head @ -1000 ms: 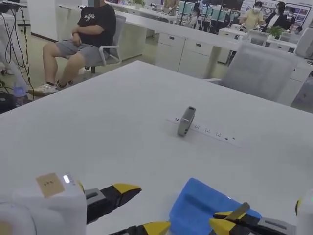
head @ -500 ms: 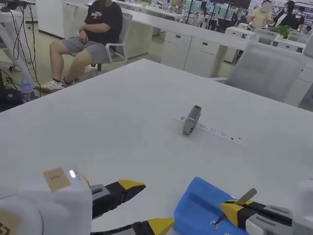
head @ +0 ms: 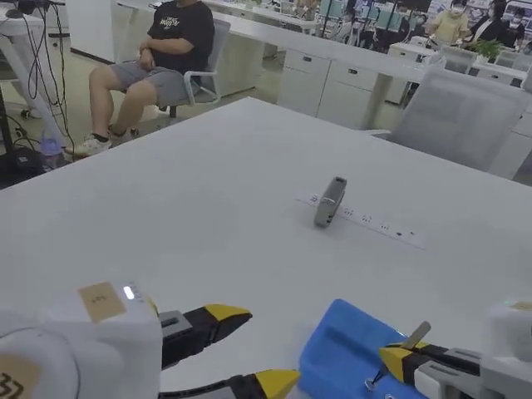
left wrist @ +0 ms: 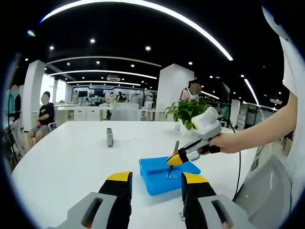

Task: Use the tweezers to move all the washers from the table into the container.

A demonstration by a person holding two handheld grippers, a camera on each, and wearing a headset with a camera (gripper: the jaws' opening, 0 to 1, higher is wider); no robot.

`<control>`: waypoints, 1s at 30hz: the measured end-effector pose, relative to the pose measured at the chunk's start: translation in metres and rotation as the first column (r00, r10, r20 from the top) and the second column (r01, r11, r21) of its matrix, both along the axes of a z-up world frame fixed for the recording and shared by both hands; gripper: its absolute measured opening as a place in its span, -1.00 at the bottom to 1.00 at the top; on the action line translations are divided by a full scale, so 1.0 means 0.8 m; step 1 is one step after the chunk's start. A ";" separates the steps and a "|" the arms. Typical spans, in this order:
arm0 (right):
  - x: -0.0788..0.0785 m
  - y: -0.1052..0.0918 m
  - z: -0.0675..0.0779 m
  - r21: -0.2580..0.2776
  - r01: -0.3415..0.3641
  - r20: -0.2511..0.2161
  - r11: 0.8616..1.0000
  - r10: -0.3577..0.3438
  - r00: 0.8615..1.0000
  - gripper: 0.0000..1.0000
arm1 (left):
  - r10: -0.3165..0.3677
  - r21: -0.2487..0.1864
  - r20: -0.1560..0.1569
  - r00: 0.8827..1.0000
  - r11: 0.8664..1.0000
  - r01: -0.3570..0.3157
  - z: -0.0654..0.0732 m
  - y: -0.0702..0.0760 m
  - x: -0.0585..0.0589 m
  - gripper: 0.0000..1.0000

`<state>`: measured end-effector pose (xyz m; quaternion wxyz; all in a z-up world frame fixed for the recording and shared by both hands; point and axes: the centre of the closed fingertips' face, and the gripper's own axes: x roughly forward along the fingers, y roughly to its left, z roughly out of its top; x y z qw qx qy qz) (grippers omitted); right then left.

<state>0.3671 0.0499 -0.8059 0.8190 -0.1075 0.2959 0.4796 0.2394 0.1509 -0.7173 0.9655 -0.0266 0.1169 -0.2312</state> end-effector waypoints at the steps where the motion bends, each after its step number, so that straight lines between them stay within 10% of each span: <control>1: 0.002 0.000 -0.001 0.005 0.004 -0.007 1.000 -0.004 1.000 -0.94 | 0.000 0.000 -0.001 1.000 1.000 0.000 0.000 0.000 0.000 -0.21; 14: 0.003 -0.004 -0.010 -0.035 -0.006 0.011 0.999 0.006 1.000 -0.93 | -0.003 -0.002 0.000 1.000 1.000 0.003 0.000 0.000 0.000 -0.22; 30: -0.006 -0.003 0.023 0.019 -0.003 0.055 1.000 0.002 0.998 -0.93 | -0.015 -0.001 -0.007 1.000 1.000 0.015 -0.002 -0.003 0.000 -0.23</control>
